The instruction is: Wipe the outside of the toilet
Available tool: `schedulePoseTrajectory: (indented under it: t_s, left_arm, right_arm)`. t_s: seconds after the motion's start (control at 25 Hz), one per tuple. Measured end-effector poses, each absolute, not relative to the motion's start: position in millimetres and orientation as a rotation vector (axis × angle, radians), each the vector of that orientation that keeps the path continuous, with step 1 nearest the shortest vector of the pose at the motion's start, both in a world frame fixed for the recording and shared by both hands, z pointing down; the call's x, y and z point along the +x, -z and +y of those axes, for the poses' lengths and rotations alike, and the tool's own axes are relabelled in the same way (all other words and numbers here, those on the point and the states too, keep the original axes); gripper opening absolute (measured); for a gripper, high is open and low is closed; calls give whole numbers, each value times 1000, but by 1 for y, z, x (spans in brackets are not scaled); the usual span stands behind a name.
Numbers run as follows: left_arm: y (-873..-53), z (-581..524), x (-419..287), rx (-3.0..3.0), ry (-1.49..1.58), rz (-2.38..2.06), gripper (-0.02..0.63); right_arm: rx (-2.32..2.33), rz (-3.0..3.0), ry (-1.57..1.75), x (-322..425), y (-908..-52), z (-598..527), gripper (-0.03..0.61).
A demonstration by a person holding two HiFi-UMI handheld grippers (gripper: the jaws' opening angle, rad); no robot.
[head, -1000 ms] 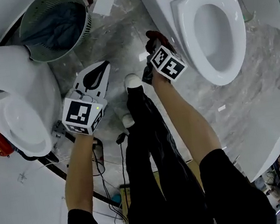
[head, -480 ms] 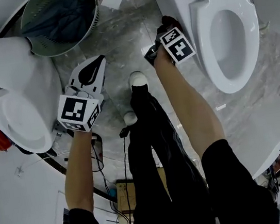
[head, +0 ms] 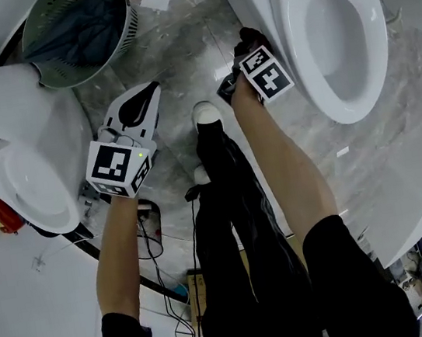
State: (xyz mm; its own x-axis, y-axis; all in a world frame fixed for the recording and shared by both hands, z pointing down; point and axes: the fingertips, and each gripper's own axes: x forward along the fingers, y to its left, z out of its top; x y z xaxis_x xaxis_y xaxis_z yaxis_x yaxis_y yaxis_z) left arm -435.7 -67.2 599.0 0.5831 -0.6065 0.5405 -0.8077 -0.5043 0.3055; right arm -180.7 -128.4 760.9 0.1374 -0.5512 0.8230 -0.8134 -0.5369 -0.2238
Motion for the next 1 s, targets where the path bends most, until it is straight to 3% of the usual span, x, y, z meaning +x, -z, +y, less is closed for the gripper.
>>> schedulePoseTrajectory:
  t_s: [0.6, 1.0]
  left_arm:
    - [-557, 45, -324, 2440, -573, -932, 8]
    - [-551, 84, -249, 2462, -603, -876, 8]
  right_arm:
    - [1988, -1561, -1397, -76, -729, -4, 98]
    - [1750, -1677, -1249, 4, -726, 45, 98]
